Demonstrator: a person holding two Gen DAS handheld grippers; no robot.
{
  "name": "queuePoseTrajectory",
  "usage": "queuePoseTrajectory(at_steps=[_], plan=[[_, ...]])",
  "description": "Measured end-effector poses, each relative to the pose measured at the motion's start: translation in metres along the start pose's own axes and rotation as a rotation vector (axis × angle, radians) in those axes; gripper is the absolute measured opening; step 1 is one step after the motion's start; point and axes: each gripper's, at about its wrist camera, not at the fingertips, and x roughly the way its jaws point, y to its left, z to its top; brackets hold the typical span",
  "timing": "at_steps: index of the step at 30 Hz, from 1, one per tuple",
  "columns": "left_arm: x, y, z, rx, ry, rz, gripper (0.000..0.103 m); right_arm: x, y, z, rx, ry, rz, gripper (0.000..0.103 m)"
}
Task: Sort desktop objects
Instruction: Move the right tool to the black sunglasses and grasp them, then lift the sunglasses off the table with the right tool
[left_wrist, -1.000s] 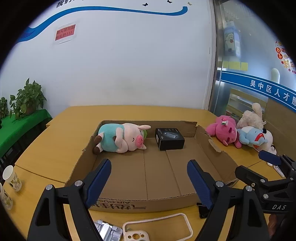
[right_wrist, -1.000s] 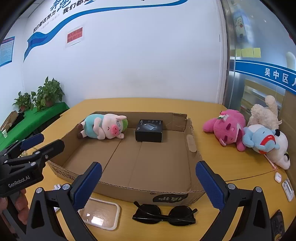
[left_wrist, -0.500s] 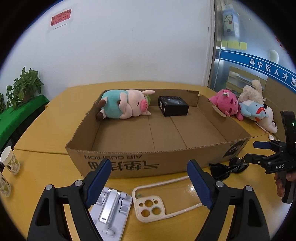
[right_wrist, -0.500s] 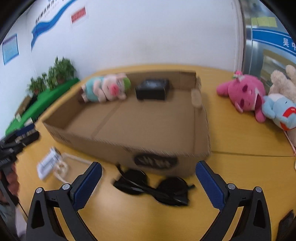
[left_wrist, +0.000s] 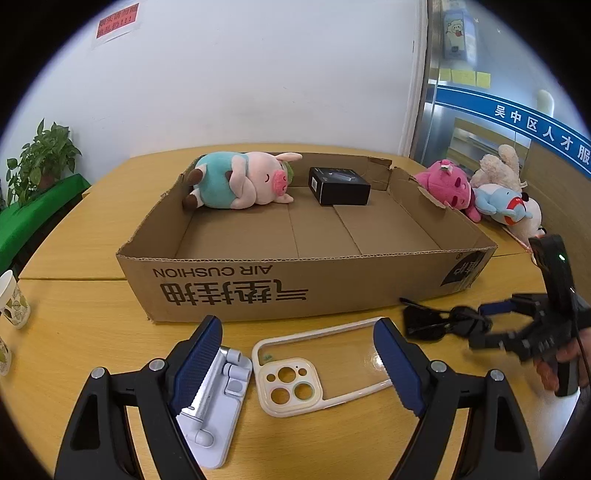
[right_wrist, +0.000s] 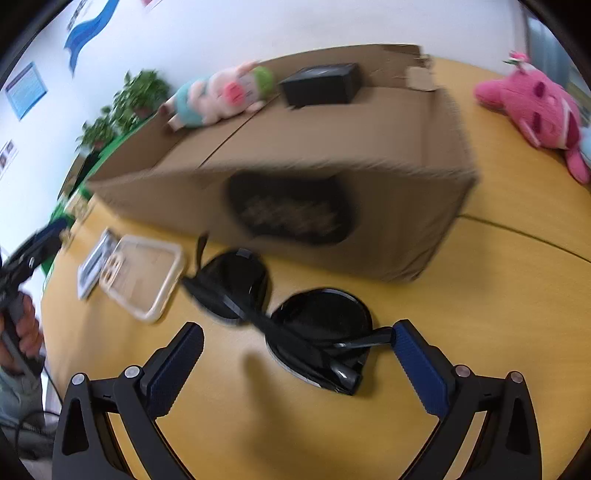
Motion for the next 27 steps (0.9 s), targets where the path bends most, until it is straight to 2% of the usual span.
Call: queuePoseTrajectory(at_steps=[4,7,9,12,14,16,18,21,27], plan=[[0.005,-0.001,-0.002,-0.007,0.018,-0.02,0.084,-0.012,0.048,-0.026,-0.114,-0.002,0.084,0.102],[0.009,-0.005,-0.002,-0.02,0.03,-0.05,0.084,-0.023,0.069,-0.034,-0.203,-0.049,-0.016,0.103],[0.012,-0.008,-0.002,-0.033,0.04,-0.082,0.084,-0.02,0.071,-0.031,-0.21,-0.052,-0.057,0.102],[0.012,-0.012,-0.002,-0.04,0.048,-0.115,0.084,-0.011,0.076,-0.03,-0.189,-0.019,-0.018,0.101],[0.014,-0.013,-0.003,-0.04,0.062,-0.133,0.084,-0.005,0.084,-0.034,-0.205,-0.007,-0.022,0.101],[0.018,-0.014,-0.003,-0.039,0.085,-0.171,0.084,0.005,0.09,-0.04,-0.209,0.027,-0.058,0.092],[0.024,-0.018,-0.002,-0.039,0.11,-0.218,0.084,0.01,0.101,-0.047,-0.239,0.03,-0.144,0.084],[0.039,-0.026,0.001,-0.06,0.157,-0.298,0.084,0.005,0.111,-0.053,-0.228,0.018,-0.159,0.062],[0.074,-0.057,0.003,-0.071,0.295,-0.45,0.084,0.0,0.118,-0.063,-0.171,-0.023,-0.177,0.061]])
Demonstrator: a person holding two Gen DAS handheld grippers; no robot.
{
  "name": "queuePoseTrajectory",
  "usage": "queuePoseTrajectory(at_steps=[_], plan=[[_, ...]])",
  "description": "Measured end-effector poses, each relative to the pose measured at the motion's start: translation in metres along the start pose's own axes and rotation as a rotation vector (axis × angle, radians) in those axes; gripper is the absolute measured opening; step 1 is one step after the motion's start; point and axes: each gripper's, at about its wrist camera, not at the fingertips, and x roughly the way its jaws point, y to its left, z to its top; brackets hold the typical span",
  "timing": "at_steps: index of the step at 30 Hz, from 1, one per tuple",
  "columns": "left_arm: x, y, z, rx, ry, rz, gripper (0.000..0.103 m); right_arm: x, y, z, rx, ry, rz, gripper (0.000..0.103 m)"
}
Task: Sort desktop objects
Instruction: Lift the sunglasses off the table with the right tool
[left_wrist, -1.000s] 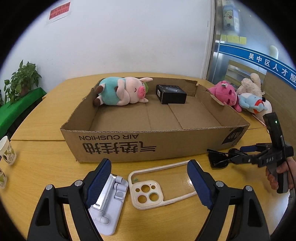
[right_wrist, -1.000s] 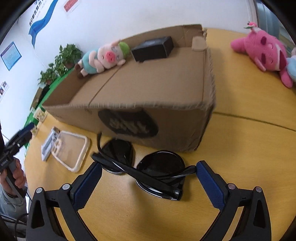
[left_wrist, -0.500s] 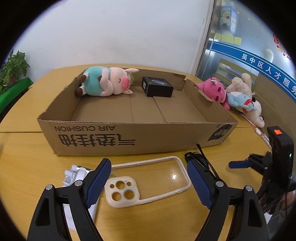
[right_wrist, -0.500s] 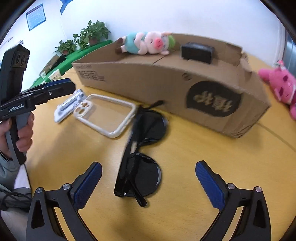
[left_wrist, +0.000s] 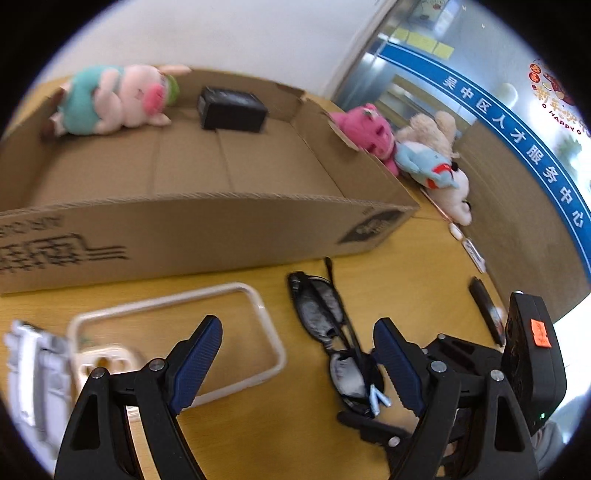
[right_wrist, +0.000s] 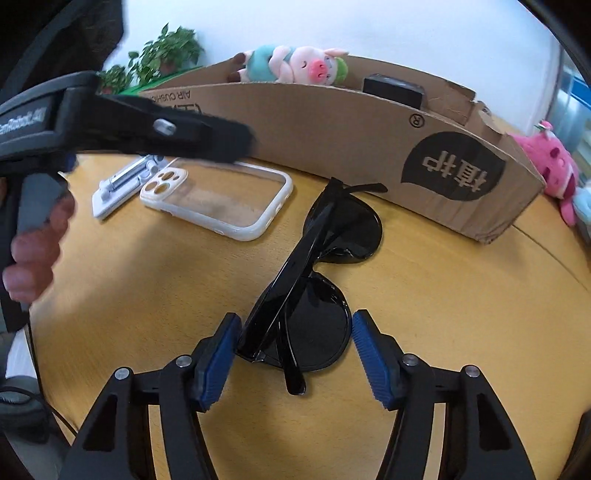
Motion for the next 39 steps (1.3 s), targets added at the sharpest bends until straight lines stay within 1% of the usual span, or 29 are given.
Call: queuePoseTrajectory(at_steps=[2,5,9,11,13,15,16,19,24,29,37,39], plan=[[0.012,-0.005,0.001,-0.018,0.044,-0.04,0.083,-0.004,0.0,-0.004,0.03,-0.014,0.011,0.061],[0.024,-0.016,-0.002,-0.025,0.084,-0.089,0.083,-0.008,-0.006,-0.008,0.082,-0.033,0.044,0.061],[0.037,-0.024,-0.007,-0.034,0.148,-0.133,0.08,-0.014,-0.021,-0.013,0.197,-0.061,0.122,0.06],[0.042,-0.025,-0.01,-0.049,0.172,-0.149,0.072,-0.017,-0.029,-0.016,0.249,-0.075,0.178,0.06],[0.045,-0.024,-0.011,-0.065,0.186,-0.162,0.05,-0.022,-0.034,-0.018,0.275,-0.097,0.221,0.06],[0.047,-0.021,-0.011,-0.086,0.192,-0.159,0.045,-0.027,-0.034,-0.019,0.271,-0.115,0.232,0.06],[0.047,-0.019,-0.012,-0.098,0.193,-0.165,0.045,-0.03,-0.032,-0.019,0.261,-0.12,0.229,0.06],[0.044,-0.017,-0.012,-0.109,0.179,-0.18,0.042,-0.034,-0.027,-0.02,0.232,-0.114,0.208,0.06],[0.029,-0.018,-0.007,-0.093,0.136,-0.205,0.038,-0.042,-0.028,-0.017,0.219,-0.116,0.209,0.06],[0.007,-0.022,0.006,-0.058,0.086,-0.22,0.036,-0.056,-0.027,-0.002,0.186,-0.156,0.188,0.06],[-0.028,-0.035,0.04,0.006,0.006,-0.255,0.033,-0.09,-0.018,0.028,0.12,-0.242,0.127,0.06],[-0.036,-0.038,0.047,0.024,-0.011,-0.249,0.033,-0.094,-0.017,0.035,0.111,-0.252,0.122,0.06]])
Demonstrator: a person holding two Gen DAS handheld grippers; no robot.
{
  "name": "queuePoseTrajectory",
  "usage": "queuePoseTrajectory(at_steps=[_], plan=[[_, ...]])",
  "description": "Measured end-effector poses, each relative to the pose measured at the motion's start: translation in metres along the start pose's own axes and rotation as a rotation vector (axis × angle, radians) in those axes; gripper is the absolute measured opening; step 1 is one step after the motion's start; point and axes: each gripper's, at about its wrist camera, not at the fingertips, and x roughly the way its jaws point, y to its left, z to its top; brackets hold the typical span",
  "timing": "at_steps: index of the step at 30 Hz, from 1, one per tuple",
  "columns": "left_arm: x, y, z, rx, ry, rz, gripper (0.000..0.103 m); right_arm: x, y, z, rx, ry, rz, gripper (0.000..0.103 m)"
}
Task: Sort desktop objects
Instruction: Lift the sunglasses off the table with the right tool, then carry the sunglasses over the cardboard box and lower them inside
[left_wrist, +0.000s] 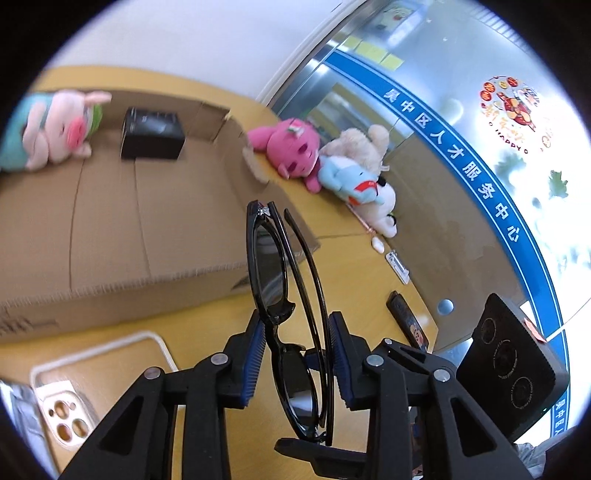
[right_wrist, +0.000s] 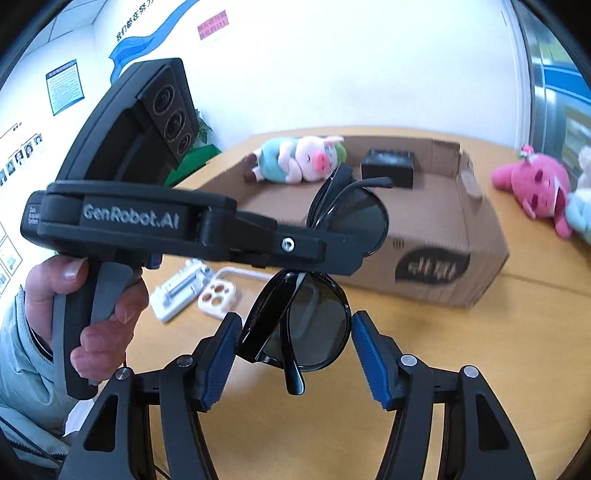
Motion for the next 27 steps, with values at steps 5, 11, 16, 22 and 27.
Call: queuePoseTrajectory(at_steps=[5,11,16,22,27], plan=[[-0.014,-0.001,0.011,0.009,-0.037,-0.008,0.032,0.001,0.004,0.02,-0.032,-0.026,0.002,0.06],[-0.031,0.004,0.028,0.012,-0.085,-0.005,0.032,0.005,0.008,0.043,-0.062,-0.046,0.014,0.061],[-0.033,0.01,0.052,0.02,-0.111,-0.008,0.032,0.011,0.004,0.066,-0.073,-0.073,0.021,0.061],[-0.02,0.019,0.094,0.026,-0.114,-0.022,0.031,0.024,-0.018,0.098,-0.069,-0.089,0.017,0.061],[0.005,0.027,0.13,0.035,-0.104,-0.02,0.031,0.04,-0.049,0.128,-0.039,-0.083,0.004,0.06]])
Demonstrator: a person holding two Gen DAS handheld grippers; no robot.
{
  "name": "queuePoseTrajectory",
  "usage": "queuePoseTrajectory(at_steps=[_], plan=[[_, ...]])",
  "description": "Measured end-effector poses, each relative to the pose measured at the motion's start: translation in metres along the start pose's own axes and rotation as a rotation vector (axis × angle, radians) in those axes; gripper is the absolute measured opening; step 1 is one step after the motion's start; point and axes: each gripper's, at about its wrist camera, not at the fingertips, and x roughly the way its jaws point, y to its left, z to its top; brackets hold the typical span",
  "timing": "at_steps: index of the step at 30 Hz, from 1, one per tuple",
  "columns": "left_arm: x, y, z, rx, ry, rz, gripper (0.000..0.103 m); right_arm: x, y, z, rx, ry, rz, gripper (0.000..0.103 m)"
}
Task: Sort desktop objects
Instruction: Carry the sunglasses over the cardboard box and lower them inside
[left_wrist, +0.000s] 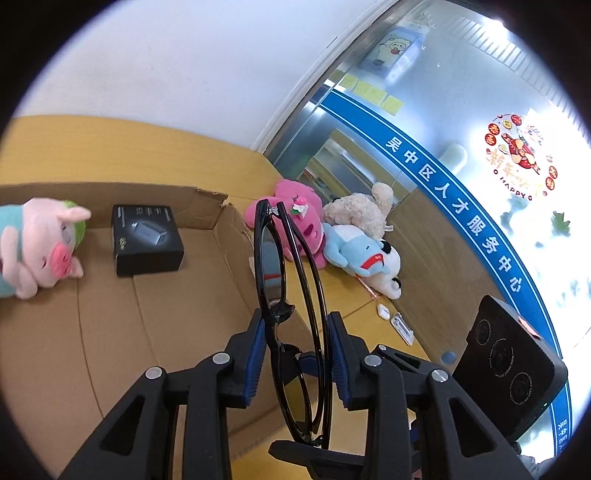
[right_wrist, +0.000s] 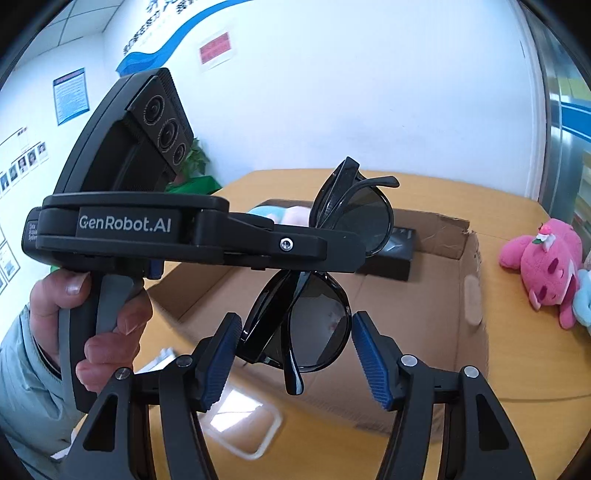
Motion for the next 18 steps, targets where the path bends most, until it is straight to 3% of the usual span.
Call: queuePoseTrajectory(at_steps=[5,9,18], plan=[[0.035,0.018,0.029,-0.021,0.023,-0.012,0.03,0.024,-0.037,0.022,0.025,0.026,-0.017,0.06],[0.066,0.046,0.049,-0.094,0.054,-0.02,0.03,0.049,-0.066,0.037,0.043,0.066,-0.015,0.06],[0.146,0.113,0.056,-0.292,0.184,-0.022,0.029,0.128,-0.136,0.047,0.171,0.252,0.006,0.06]])
